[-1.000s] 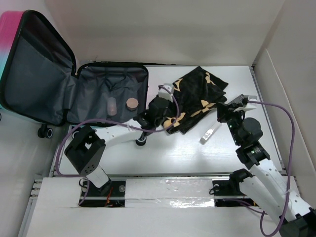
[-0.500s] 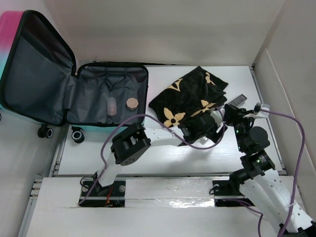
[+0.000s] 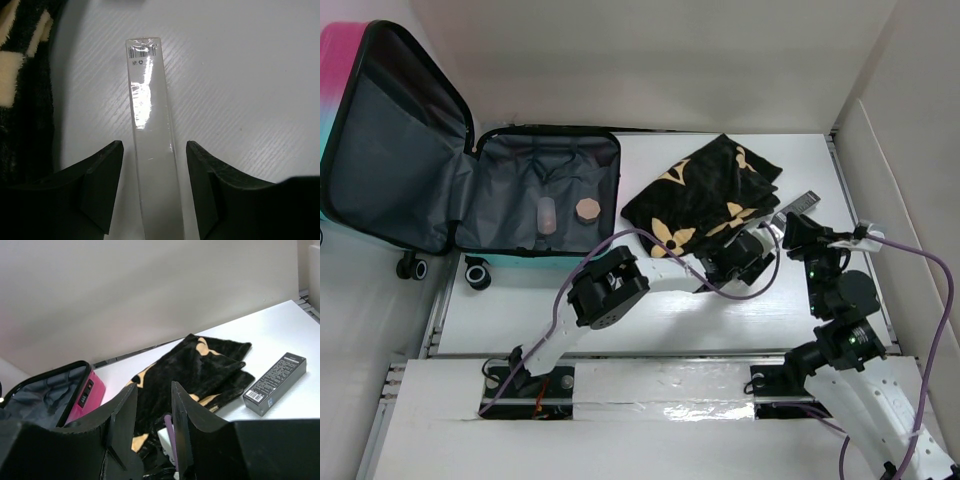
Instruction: Pack the luggage
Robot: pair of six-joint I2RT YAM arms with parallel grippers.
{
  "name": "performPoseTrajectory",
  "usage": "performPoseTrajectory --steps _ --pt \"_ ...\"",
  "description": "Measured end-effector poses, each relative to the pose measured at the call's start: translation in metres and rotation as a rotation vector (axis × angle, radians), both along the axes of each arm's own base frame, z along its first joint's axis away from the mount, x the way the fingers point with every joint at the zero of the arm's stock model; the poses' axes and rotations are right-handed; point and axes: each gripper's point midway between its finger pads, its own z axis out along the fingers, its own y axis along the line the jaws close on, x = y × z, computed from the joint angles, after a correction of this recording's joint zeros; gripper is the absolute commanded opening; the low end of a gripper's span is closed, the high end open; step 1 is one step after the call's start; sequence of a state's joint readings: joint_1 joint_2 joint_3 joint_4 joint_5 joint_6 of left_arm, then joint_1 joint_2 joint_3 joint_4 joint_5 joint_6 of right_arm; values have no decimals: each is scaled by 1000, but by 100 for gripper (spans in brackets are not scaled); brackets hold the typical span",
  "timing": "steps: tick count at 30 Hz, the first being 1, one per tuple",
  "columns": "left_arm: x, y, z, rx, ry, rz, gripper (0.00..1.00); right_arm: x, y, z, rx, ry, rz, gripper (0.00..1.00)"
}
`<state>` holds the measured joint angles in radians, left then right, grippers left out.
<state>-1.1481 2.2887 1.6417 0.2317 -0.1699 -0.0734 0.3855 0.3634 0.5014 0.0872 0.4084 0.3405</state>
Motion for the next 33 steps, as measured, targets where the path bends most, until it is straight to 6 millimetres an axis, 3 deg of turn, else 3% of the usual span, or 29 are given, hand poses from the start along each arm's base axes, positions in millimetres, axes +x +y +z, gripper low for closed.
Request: performPoseTrajectory --steps 6,13,18,22,28,30,33 --pt "0 3 -20 50 -5 11 34 -1 0 0 1 -2 0 39" --pt "0 4 -18 67 -43 34 29 1 0 -2 -3 6 0 39" --pt "-2 39 -7 104 -72 94 29 1 0 -1 -2 6 -2 39" --pt "3 72 41 42 -96 146 29 1 0 -2 -2 6 -3 39" --pt "49 147 151 -194 -170 343 29 3 1 -4 -7 15 2 39" --pt "71 192 179 -262 -202 463 29 6 4 -7 -13 28 7 39" --pt "97 262 191 -316 -224 662 29 12 11 -14 -30 55 33 39"
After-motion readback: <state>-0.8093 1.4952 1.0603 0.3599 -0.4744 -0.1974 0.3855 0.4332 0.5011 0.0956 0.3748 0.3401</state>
